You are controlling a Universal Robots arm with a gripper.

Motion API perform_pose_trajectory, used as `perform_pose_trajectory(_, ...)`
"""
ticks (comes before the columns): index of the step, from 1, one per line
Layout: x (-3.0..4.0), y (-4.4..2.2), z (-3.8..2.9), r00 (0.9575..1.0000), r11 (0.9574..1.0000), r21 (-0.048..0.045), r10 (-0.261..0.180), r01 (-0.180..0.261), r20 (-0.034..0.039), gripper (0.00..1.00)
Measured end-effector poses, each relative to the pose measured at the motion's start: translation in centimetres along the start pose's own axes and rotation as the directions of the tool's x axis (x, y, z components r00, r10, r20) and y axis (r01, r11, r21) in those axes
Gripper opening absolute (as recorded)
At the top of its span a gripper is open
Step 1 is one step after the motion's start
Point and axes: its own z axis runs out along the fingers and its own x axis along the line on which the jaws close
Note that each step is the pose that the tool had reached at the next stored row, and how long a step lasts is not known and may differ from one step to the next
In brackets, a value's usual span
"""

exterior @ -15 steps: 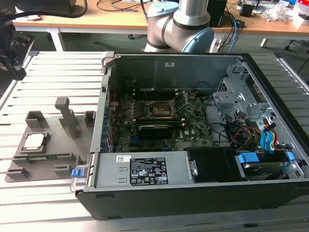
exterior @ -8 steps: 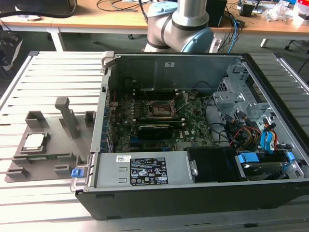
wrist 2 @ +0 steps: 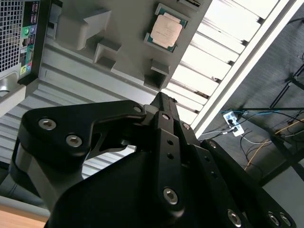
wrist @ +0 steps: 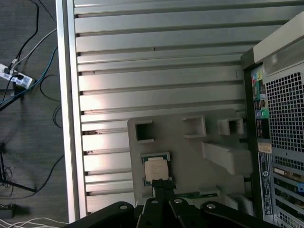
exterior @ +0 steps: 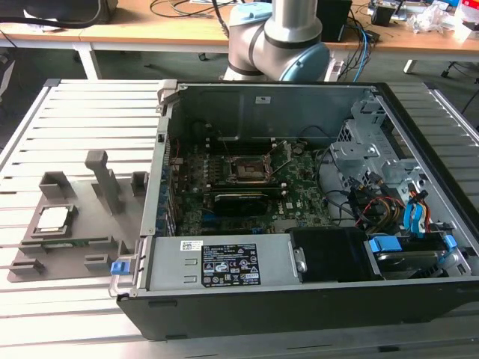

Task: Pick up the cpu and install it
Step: 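Reach for the cpu, then pick up the cpu and move it towards the insertion slot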

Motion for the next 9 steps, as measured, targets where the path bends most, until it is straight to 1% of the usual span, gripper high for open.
perform_pose_trajectory(9,0.12,0.0,0.0,1.0,1.0,0.0,0.0,0.0,0.0,0.11)
